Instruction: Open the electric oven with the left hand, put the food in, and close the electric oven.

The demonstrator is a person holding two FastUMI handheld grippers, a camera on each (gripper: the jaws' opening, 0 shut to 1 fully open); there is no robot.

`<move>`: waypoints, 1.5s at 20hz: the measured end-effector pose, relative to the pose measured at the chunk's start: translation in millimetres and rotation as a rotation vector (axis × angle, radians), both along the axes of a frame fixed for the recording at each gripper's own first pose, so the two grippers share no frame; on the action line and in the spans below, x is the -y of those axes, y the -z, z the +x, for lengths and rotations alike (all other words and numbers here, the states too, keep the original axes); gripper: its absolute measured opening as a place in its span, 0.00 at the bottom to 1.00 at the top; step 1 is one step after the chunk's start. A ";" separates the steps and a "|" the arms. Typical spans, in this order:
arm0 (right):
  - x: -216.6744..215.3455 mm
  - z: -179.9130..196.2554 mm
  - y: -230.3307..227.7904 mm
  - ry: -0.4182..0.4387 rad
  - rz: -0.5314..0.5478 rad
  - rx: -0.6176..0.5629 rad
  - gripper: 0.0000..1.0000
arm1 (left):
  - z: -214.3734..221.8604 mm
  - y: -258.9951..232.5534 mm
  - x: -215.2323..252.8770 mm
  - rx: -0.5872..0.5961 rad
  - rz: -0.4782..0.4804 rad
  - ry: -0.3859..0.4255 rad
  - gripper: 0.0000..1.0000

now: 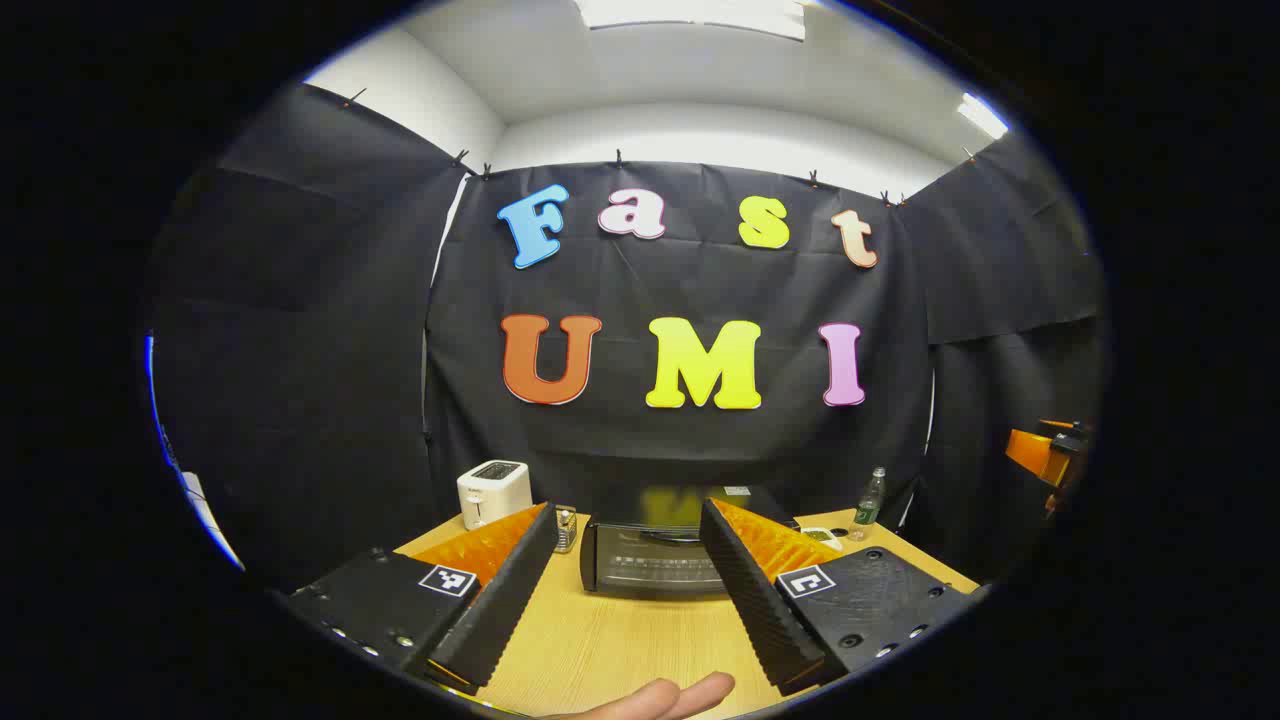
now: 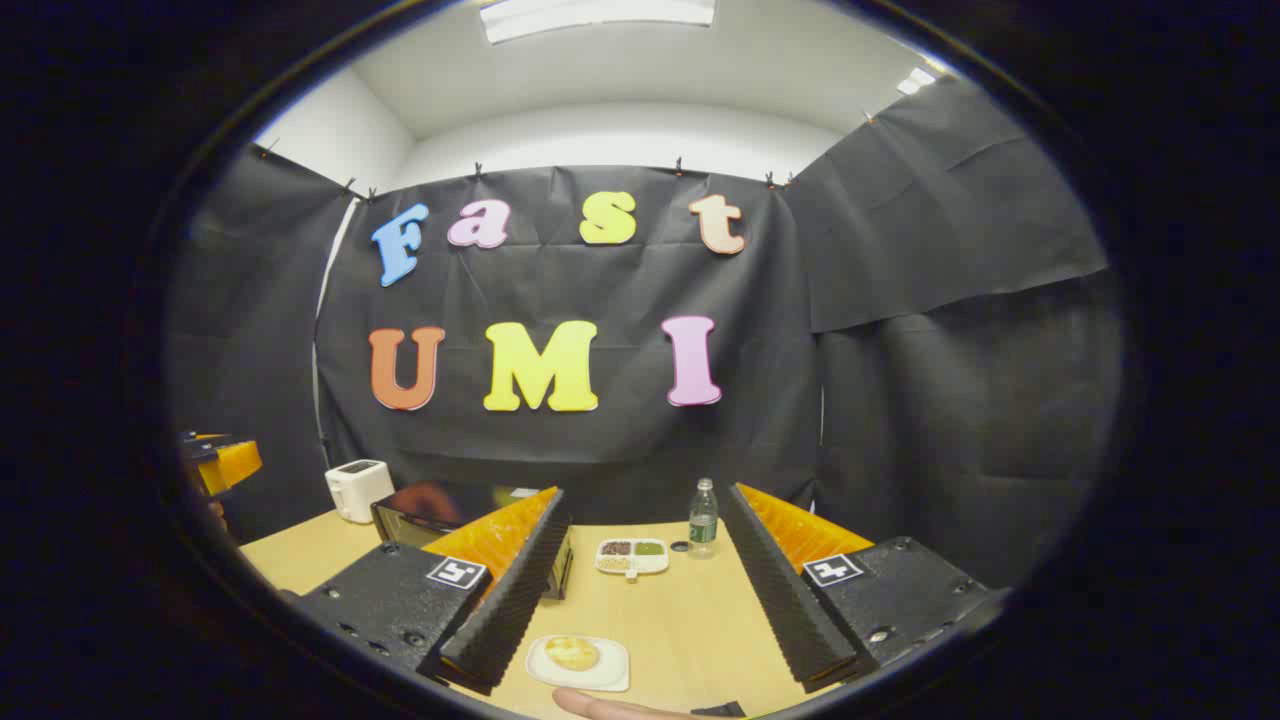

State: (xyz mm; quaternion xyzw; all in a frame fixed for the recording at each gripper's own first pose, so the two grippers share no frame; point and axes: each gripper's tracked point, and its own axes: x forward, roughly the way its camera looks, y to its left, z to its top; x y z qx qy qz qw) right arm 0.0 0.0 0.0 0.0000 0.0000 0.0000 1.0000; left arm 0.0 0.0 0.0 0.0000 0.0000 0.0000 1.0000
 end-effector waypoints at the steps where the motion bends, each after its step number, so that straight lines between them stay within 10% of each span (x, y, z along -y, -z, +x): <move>1: -0.3 -0.2 -0.6 -0.006 0.011 0.005 0.97 | 1.5 1.6 -1.5 -0.002 -0.002 -0.002 0.84; 18: 12.0 0.9 -14.3 0.007 -0.014 0.051 0.96 | 1.8 0.0 14.1 -0.029 0.013 0.045 0.93; 30: 7.0 6.0 -4.8 -0.030 -0.012 0.073 0.97 | 181.7 71.7 67.9 -0.181 0.051 0.111 0.94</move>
